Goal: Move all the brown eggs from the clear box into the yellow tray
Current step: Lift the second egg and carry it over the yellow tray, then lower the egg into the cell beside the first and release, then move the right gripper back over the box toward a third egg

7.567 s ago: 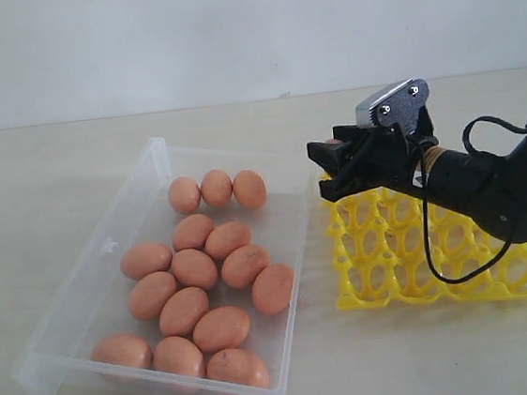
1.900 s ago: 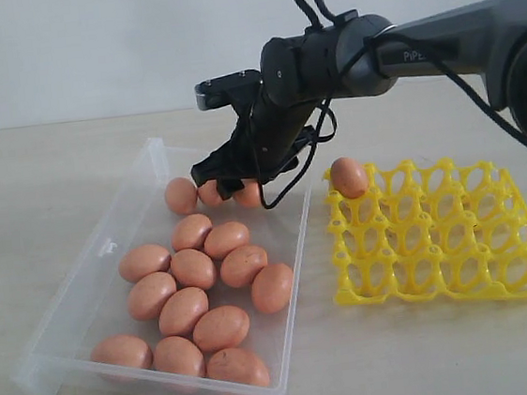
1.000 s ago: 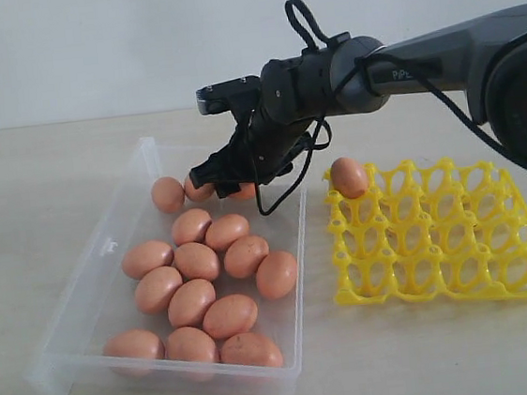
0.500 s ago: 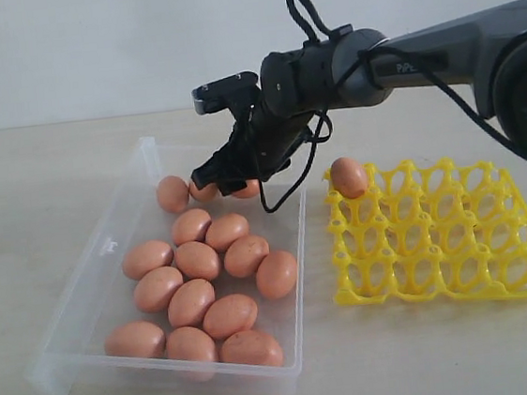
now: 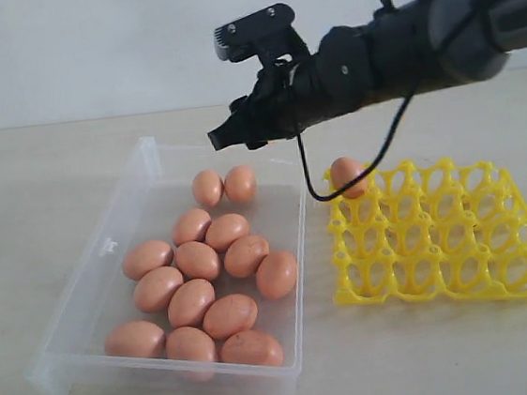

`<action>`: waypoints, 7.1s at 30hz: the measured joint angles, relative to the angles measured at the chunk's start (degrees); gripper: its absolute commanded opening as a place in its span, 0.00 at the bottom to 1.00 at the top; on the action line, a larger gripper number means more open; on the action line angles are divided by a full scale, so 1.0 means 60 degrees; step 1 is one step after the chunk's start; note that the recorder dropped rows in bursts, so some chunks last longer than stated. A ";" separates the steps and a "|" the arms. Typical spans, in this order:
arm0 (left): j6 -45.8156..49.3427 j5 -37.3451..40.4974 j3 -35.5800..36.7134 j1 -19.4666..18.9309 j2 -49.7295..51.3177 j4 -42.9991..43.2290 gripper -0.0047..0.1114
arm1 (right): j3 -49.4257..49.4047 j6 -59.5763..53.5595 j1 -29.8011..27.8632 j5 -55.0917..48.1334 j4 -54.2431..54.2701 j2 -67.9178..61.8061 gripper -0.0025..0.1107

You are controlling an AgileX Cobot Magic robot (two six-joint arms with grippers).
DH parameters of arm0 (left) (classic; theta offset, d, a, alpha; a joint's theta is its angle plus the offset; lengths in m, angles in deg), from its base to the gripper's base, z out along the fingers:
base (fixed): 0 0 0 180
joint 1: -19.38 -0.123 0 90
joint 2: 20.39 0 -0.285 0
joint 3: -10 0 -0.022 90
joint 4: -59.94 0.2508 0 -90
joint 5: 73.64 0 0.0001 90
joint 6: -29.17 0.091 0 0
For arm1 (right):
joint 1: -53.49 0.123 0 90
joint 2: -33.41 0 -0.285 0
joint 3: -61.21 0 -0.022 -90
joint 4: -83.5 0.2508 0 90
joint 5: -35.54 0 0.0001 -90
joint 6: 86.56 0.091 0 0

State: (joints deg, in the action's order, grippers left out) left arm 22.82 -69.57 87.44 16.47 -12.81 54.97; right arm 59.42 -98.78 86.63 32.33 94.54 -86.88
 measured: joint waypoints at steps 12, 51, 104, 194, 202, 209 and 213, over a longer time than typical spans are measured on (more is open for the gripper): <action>0.0000 0.0000 0.0000 0.0000 0.0000 0.0000 0.07 | -0.5525 0.0406 0.0000 0.8254 0.0401 0.2149 0.02; 0.0000 0.0000 0.0000 0.0000 0.0000 0.0000 0.07 | -0.5336 0.6037 -0.5389 1.2021 -0.8671 -0.1528 0.02; 0.0000 0.0000 0.0000 0.0000 0.0000 0.0000 0.07 | -0.5316 0.6240 -0.5405 1.1980 -0.8832 -0.2175 0.29; 0.0000 0.0000 0.0000 0.0000 0.0000 0.0000 0.07 | -0.1696 1.4745 -0.0423 0.2615 -1.4729 0.1334 0.45; 0.0000 0.0000 0.0000 0.0000 0.0000 0.0000 0.07 | -0.0972 1.5219 -0.0191 0.1545 -1.4901 0.1030 0.45; 0.0000 0.0000 0.0000 0.0000 0.0000 0.0000 0.07 | -0.0851 1.5264 -0.0191 0.1380 -1.4922 0.0025 0.45; 0.0000 0.0000 0.0000 0.0000 0.0000 0.0000 0.07 | -0.0457 1.5465 -0.0191 0.1380 -1.4922 -0.0580 0.45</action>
State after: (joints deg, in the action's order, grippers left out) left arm 22.82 -69.57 87.44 16.47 -12.81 54.97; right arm 56.68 -5.99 85.49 40.61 5.01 -90.35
